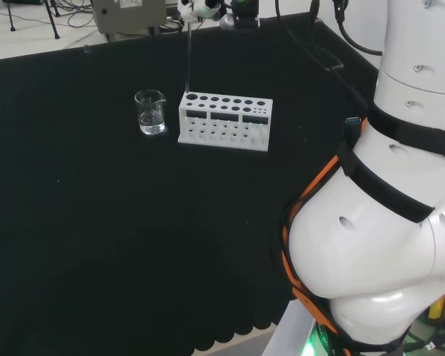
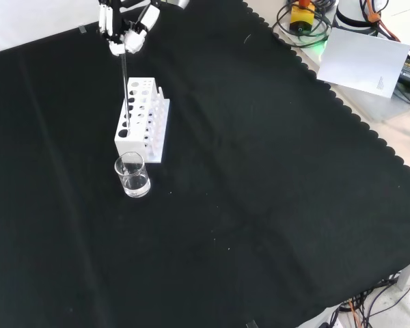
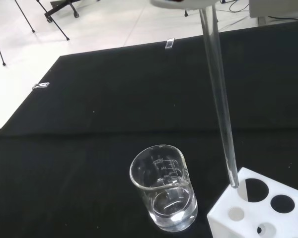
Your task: Put the glass rod back on the white test tube rack.
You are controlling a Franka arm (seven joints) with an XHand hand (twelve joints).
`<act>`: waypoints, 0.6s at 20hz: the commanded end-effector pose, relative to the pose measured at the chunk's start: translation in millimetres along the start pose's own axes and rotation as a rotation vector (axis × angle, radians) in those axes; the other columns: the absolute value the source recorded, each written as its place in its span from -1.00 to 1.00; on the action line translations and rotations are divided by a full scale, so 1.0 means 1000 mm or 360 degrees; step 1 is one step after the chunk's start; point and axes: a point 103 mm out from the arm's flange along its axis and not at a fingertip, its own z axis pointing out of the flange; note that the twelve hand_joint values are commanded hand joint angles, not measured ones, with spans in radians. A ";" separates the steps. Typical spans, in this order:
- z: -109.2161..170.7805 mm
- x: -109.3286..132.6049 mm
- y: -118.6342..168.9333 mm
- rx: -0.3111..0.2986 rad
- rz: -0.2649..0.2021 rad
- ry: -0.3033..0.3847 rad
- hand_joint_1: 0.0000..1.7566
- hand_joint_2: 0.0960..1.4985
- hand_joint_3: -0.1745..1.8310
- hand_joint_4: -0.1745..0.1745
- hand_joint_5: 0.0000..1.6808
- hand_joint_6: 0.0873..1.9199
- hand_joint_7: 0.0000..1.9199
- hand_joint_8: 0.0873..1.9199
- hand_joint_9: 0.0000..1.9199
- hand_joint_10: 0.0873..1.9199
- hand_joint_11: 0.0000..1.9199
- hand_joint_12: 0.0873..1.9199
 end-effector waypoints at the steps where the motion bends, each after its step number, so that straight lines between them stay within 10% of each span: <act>1: 0.003 -0.007 0.012 0.0019 0.0002 -0.0012 0.49 0.45 -1.00 -1.00 0.58 -0.98 0.21 0.06 0.82 -0.22 0.82 -0.30; 12: 0.004 -0.008 0.017 0.0021 0.0011 -0.0028 0.49 0.45 -1.00 -1.00 0.58 -0.98 0.21 0.06 0.82 -0.22 0.82 -0.30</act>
